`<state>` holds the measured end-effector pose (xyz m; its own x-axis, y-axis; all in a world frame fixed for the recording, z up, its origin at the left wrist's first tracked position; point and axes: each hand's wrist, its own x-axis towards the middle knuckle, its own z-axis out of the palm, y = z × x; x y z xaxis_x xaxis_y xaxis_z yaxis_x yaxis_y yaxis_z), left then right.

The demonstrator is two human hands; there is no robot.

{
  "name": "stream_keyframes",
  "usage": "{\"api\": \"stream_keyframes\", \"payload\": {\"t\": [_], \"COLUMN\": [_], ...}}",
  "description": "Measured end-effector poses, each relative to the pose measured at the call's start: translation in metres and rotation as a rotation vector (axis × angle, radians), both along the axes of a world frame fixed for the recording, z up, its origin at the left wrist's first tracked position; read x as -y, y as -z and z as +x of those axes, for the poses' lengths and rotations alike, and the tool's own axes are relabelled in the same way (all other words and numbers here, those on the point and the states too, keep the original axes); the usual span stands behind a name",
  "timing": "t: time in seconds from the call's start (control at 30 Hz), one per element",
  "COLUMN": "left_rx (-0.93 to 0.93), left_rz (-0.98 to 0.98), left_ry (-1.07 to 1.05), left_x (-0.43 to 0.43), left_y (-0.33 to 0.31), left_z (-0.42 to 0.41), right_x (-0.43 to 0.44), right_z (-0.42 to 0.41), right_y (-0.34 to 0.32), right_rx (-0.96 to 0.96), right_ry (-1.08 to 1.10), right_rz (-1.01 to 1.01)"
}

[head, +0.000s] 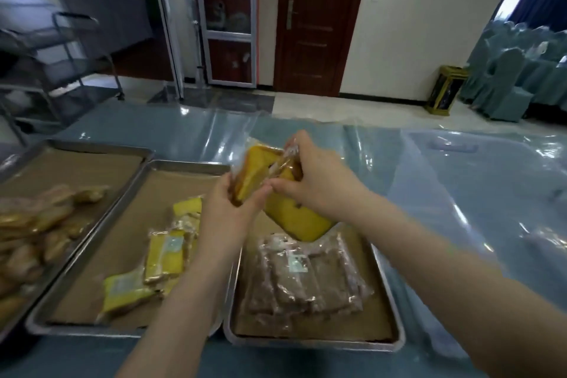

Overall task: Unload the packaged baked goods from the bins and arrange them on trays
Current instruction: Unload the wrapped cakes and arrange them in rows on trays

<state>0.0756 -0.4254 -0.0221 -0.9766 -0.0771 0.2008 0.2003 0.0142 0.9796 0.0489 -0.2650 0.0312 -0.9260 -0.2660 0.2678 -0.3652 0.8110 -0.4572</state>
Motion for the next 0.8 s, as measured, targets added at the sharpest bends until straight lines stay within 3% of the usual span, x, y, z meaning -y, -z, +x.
{"api": "stream_keyframes", "payload": {"t": [0.2, 0.3, 0.43, 0.6, 0.67, 0.73, 0.8], "left_rx": [0.159, 0.259, 0.402, 0.538, 0.564, 0.59, 0.587], "left_rz": [-0.142, -0.105, 0.059, 0.503, 0.596, 0.457, 0.125], "left_ry": [0.001, -0.04, -0.18, -0.318, -0.335, -0.31, -0.313], "left_x": [0.107, 0.134, 0.168, 0.187, 0.188, 0.186, 0.18], "left_y": [0.052, 0.081, 0.113, 0.136, 0.144, 0.156, 0.164], "left_z": [-0.003, -0.01, -0.023, -0.033, -0.034, -0.032, -0.026], "right_x": [0.091, 0.102, 0.095, 0.081, 0.073, 0.057, 0.034], "right_z": [-0.016, -0.017, -0.014, 0.002, 0.012, 0.022, 0.029], "right_y": [0.065, 0.086, 0.103, 0.137, 0.157, 0.182, 0.203], "right_rx": [0.349, 0.477, 0.537, 0.549, 0.526, 0.467, 0.391], "right_ry": [-0.117, -0.108, 0.007, 0.13, 0.169, 0.244, 0.355], "right_rz": [-0.153, -0.242, -0.296, -0.232, -0.182, -0.015, 0.185]}}
